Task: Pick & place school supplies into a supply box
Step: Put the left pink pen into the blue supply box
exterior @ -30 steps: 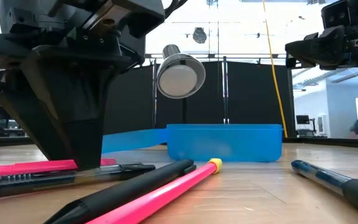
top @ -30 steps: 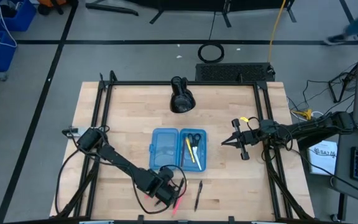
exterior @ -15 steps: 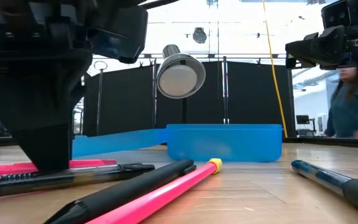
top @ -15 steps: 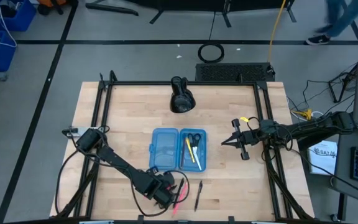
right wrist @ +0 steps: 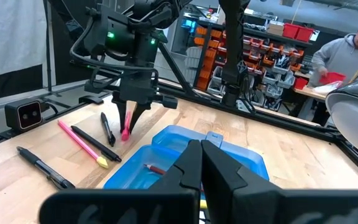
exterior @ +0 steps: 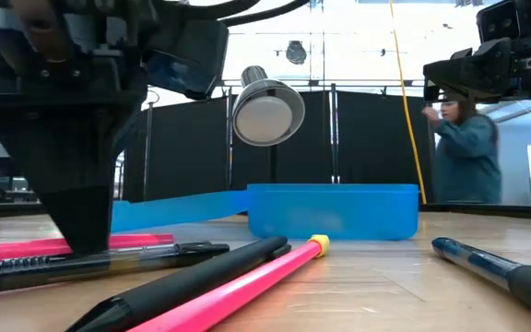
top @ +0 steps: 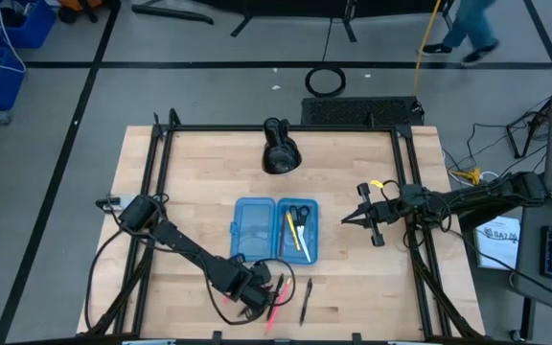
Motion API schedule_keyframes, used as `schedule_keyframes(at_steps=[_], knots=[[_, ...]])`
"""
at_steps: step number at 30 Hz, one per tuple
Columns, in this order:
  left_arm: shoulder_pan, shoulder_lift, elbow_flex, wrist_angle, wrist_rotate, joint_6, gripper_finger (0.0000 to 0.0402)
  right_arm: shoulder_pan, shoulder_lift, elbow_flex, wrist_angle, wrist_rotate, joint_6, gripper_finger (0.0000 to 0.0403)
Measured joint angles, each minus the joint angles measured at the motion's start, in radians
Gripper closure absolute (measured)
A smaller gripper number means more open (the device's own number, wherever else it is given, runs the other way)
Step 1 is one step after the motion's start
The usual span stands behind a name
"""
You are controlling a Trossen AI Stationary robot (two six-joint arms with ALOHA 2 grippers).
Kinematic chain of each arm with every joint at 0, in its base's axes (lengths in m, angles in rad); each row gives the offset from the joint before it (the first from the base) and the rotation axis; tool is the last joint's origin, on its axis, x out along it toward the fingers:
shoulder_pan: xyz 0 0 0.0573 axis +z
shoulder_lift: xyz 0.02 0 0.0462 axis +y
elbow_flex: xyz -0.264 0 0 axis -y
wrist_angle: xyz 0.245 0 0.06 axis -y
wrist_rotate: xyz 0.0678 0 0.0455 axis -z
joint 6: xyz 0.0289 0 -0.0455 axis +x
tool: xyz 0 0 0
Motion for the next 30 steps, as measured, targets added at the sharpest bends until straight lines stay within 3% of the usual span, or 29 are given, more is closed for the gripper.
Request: schedule_keyframes(at_steps=[7, 19, 24, 30], knots=[[0.007, 0.002, 0.031, 0.003, -0.004, -0.048, 0.035, 0.0, 0.0, 0.0, 0.0, 0.0, 0.0, 0.0403], [0.012, 0.005, 0.256, -0.228, -0.141, -0.021, 0.0358, 0.0, 0.0, 0.0, 0.0, -0.001, 0.014, 0.0403], [0.021, 0.003, 0.341, -0.249, -0.209, -0.001, 0.0353, 0.0, 0.0, 0.0, 0.0, -0.001, 0.015, 0.0403], [0.075, 0.002, 0.448, -0.321, -0.28, -0.069, 0.0356, 0.0, 0.0, 0.0, 0.0, -0.001, 0.015, 0.0403]])
